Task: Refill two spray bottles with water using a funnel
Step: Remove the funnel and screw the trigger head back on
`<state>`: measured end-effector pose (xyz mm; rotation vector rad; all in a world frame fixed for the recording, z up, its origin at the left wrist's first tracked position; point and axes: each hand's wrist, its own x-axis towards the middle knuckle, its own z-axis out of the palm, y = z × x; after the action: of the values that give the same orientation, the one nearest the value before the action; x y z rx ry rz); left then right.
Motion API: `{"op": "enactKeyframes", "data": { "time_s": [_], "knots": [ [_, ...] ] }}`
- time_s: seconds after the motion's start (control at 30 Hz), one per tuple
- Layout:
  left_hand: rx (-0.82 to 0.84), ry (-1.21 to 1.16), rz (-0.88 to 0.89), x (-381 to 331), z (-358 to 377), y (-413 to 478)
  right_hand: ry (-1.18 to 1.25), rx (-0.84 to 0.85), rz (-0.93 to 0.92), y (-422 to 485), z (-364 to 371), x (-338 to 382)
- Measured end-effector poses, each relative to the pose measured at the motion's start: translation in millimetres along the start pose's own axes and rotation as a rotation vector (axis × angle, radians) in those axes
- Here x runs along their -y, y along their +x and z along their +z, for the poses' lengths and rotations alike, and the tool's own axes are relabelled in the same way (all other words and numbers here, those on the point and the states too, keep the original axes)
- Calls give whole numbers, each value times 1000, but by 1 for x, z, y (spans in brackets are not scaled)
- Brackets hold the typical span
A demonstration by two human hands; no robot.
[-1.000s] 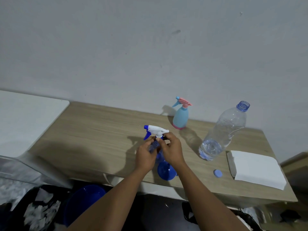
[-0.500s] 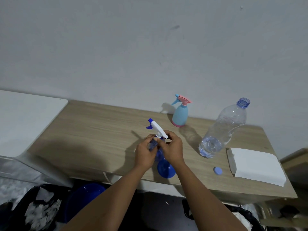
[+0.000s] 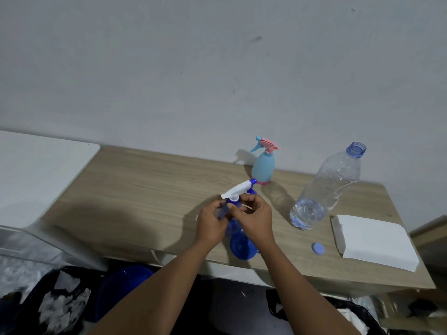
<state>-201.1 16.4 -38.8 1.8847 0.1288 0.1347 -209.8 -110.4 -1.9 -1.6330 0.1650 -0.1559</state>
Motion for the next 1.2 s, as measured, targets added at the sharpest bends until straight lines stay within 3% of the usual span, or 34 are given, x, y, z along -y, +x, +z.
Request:
{"op": "enactKeyframes", "data": {
  "time_s": [0.13, 0.3, 0.47, 0.67, 0.83, 1.0, 1.2],
  "knots": [
    [28, 5, 0, 0, 0, 1, -118, 35, -92, 1, 7, 2],
    [12, 10, -17, 1, 1, 2, -76, -78, 5, 1, 12, 2],
    [41, -29, -15, -4, -2, 1, -162, 22, -86, 2, 8, -3],
    [32, -29, -20, -7, -3, 3, -107, -80, 31, 8, 17, 1],
    [36, -33, -7, -10, -5, 4, -185, 19, -67, 11, 8, -7],
    [43, -48, -35, -5, -3, 5, -82, -81, 47, 14, 19, 0],
    [63, -75, -19, -8, -5, 4, -166, 24, -67, 12, 7, -8]
  ]
}}
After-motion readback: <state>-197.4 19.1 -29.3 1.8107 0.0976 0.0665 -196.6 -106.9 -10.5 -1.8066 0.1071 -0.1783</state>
